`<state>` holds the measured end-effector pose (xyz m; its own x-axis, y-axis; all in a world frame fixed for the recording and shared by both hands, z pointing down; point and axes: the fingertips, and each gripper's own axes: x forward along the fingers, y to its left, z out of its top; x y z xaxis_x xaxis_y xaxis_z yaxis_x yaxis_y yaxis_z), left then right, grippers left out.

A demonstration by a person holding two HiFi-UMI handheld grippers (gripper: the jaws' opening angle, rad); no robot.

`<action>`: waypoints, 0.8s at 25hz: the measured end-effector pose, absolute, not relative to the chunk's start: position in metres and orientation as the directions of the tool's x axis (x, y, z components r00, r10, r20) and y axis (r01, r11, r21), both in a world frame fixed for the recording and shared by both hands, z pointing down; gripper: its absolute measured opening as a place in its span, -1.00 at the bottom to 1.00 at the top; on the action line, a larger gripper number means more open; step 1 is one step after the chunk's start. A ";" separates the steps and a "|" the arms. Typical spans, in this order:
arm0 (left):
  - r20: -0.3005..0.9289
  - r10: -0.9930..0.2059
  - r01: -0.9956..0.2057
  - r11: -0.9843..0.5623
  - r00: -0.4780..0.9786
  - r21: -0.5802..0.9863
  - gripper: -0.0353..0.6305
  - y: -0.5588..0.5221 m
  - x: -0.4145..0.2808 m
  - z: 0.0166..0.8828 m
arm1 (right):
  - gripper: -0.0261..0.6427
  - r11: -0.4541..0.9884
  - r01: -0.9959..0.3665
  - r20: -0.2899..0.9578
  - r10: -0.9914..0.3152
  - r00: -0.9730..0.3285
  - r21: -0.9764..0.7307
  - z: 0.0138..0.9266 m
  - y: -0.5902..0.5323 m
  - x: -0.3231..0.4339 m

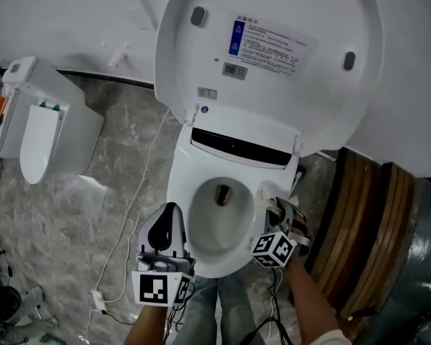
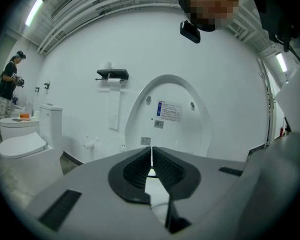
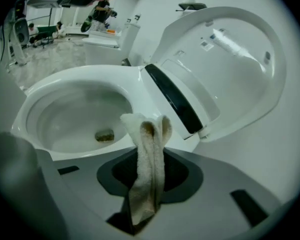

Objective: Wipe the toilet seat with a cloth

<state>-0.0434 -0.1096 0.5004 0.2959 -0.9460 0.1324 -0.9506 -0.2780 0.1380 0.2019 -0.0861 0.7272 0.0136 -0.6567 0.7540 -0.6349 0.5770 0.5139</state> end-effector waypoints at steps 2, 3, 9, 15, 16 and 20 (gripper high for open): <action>0.138 -0.948 -0.953 -0.270 0.288 0.139 -0.84 -0.110 -0.039 0.506 | -0.62 0.607 -0.605 0.772 -0.636 0.018 0.515 0.736 -0.086 0.201; 0.142 -0.948 -0.954 -0.267 0.286 0.138 -0.84 -0.110 -0.038 0.507 | -0.62 0.617 -0.602 0.780 -0.626 0.016 0.507 0.739 -0.085 0.200; 0.152 -0.947 -0.956 -0.267 0.283 0.121 -0.84 -0.107 -0.035 0.505 | -0.62 0.640 -0.640 0.826 -0.563 -0.014 0.425 0.748 -0.068 0.193; 0.134 -0.936 -0.944 -0.310 0.324 0.115 -0.84 -0.094 -0.036 0.497 | -0.62 0.644 -0.682 0.855 -0.516 -0.055 0.345 0.752 -0.040 0.184; 0.132 -0.932 -0.940 -0.323 0.336 0.113 -0.84 -0.090 -0.037 0.496 | -0.62 0.651 -0.674 0.855 -0.515 -0.055 0.349 0.753 -0.036 0.182; 0.145 -0.916 -0.926 -0.363 0.374 0.100 -0.84 -0.070 -0.041 0.502 | -0.62 0.659 -0.669 0.862 -0.504 -0.052 0.345 0.757 -0.016 0.170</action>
<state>-0.0414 -0.0698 0.5020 0.3743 -0.9160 0.1446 -0.9265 -0.3629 0.0997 0.1701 -0.0163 0.7571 -0.0521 -0.5040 0.8621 -0.6687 0.6588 0.3448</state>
